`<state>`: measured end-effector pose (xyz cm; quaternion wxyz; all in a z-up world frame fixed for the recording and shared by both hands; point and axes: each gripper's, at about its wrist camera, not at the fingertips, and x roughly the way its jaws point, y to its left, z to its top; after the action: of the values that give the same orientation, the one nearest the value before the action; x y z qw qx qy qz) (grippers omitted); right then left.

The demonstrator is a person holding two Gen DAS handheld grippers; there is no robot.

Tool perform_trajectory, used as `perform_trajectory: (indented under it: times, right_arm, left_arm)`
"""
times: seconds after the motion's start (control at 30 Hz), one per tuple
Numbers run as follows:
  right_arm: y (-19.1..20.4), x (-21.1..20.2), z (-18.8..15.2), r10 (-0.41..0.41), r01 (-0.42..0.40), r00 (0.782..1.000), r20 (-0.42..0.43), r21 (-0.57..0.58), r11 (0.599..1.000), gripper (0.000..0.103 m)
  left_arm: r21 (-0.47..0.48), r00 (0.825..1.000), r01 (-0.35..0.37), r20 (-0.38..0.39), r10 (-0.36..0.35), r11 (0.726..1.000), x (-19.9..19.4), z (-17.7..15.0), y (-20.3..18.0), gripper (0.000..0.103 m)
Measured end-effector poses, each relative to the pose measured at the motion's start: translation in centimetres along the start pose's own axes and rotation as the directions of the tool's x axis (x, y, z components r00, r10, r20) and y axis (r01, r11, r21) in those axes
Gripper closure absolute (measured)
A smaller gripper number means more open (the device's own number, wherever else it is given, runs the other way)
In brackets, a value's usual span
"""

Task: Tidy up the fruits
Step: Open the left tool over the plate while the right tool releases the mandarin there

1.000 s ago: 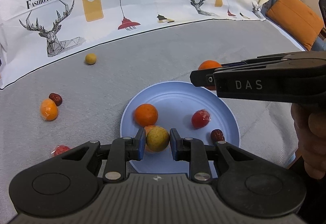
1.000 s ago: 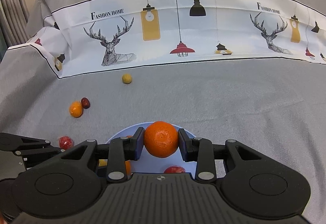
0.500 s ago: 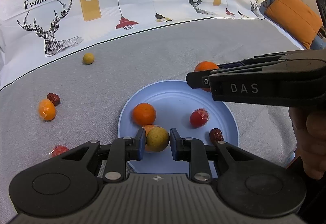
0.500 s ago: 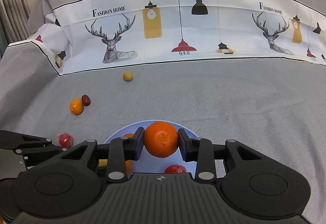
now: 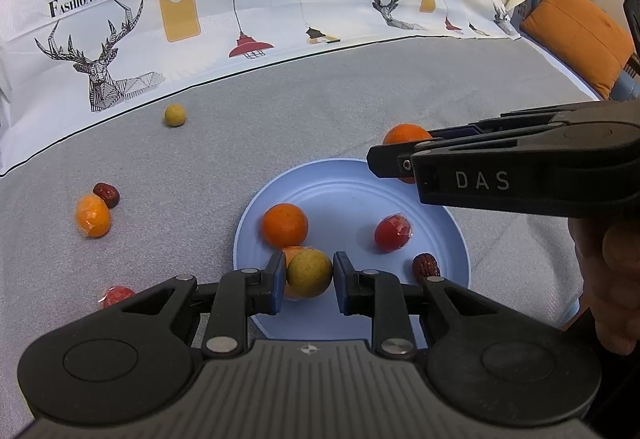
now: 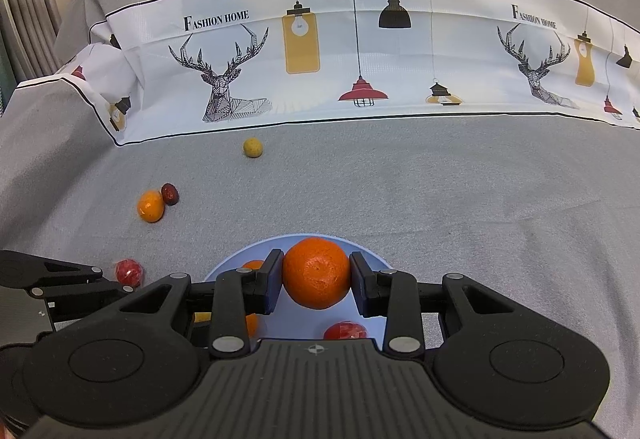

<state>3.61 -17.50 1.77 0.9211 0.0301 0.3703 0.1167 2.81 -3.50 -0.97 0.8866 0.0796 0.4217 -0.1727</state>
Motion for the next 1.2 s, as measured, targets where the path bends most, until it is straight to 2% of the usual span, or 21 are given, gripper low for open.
perform_trajectory:
  times: [0.63,1.2]
  right_arm:
    - [0.11,0.2,-0.07,-0.005,0.005,1.0,-0.008,0.0,1.0,0.063]
    - [0.0,0.08,-0.12,-0.008,0.008,1.0,-0.004,0.002,1.0,0.061]
  left_arm:
    - [-0.028,1.0,0.017,0.021,-0.016,0.999,-0.46,0.11,0.29,0.074]
    - [-0.021,1.0,-0.004,0.021,0.005,1.0,-0.47,0.02,0.07,0.074]
